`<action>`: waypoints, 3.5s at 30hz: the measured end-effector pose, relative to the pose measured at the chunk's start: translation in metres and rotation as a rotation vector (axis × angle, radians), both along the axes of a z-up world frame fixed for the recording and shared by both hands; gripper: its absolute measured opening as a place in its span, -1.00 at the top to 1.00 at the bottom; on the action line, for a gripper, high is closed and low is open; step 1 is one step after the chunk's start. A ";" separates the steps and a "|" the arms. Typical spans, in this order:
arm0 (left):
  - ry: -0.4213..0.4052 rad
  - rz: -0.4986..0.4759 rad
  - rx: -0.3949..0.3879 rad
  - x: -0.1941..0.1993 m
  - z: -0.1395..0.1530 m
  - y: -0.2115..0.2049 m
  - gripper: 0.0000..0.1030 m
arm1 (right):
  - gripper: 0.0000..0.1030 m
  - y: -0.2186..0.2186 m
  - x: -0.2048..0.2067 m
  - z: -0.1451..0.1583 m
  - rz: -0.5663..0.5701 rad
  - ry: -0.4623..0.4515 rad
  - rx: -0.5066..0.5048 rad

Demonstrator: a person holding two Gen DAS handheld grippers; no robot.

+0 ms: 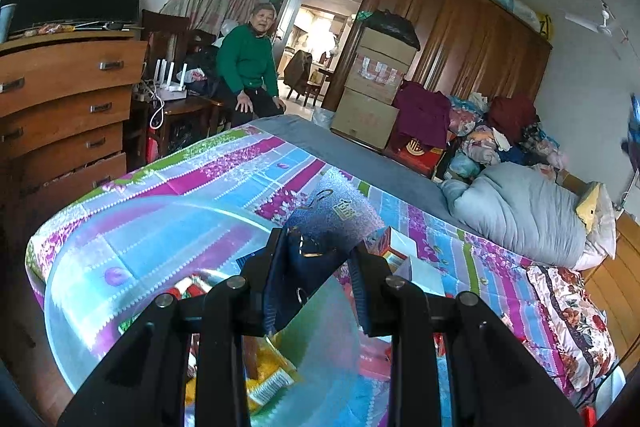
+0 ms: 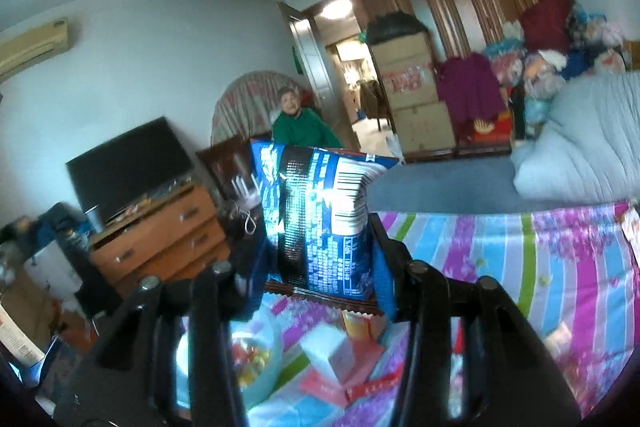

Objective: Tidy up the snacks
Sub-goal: 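Lower both packs into the basin and open both grippers, then swing both grippers back toward the snack pile, then grasp a white cartoon-printed pack with the right gripper while the left gripper grasps a red pack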

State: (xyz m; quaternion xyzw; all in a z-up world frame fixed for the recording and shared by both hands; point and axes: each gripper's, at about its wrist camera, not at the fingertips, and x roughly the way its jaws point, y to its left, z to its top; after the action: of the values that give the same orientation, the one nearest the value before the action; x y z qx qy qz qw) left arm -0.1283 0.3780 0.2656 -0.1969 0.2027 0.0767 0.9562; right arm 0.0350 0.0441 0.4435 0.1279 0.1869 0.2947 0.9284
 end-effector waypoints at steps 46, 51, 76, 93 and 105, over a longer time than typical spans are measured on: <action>0.287 0.183 -0.003 -0.008 -0.081 0.068 -0.50 | -0.27 0.237 -0.033 -0.212 0.426 0.308 -0.222; 0.174 0.024 0.125 -0.015 -0.050 0.007 -0.50 | -0.32 0.109 -0.072 -0.286 0.186 0.408 -0.218; 0.300 -0.588 0.206 0.152 -0.148 -0.302 -0.32 | 0.42 -0.113 -0.054 -0.443 -0.056 0.693 -0.183; 0.452 -0.890 0.291 0.191 -0.213 -0.369 0.00 | 0.41 -0.152 -0.068 -0.454 -0.027 0.740 0.064; 0.454 -0.754 0.197 0.095 -0.204 -0.310 -0.04 | 0.41 -0.152 -0.075 -0.455 -0.048 0.718 0.059</action>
State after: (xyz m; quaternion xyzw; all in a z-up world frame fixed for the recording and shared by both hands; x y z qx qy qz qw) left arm -0.0330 0.0682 0.0613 0.0044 0.4566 -0.2169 0.8628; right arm -0.0402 -0.1080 -0.0112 0.2543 0.4893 0.2145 0.8062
